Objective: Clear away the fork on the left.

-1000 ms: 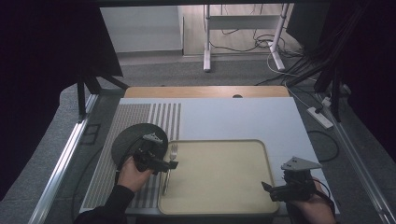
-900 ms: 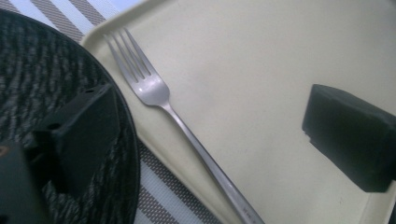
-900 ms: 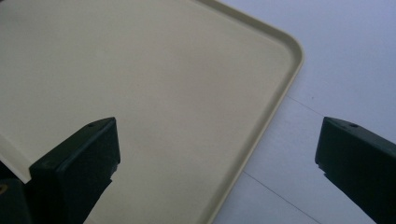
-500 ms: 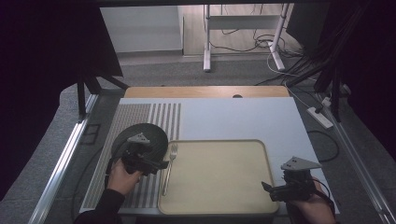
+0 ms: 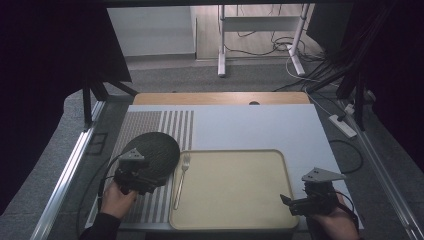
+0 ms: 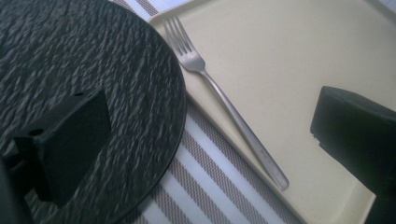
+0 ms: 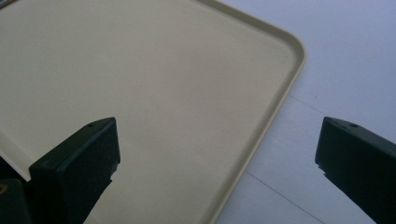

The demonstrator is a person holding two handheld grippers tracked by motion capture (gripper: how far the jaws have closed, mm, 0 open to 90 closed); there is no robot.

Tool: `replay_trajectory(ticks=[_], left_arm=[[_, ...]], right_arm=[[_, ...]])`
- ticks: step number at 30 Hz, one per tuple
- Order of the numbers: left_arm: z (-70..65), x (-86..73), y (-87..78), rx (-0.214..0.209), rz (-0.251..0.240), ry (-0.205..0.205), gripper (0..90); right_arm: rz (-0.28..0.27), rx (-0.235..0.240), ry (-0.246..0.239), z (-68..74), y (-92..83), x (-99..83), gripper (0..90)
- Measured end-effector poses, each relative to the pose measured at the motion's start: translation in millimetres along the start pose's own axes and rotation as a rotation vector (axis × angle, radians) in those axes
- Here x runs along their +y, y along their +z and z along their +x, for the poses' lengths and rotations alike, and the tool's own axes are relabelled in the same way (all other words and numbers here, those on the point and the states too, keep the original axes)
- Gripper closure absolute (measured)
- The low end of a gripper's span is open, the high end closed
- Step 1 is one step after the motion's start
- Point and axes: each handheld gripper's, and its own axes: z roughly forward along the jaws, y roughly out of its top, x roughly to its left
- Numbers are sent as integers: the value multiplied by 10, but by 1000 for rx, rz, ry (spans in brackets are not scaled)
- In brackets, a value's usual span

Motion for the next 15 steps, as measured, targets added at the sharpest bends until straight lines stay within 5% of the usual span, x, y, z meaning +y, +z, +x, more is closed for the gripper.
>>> replay_trajectory(ticks=[15], left_arm=[[53, -280, -293, 41, -34, -63, 0]], right_arm=[[3, -4, 3, 7, -3, 2, 4]])
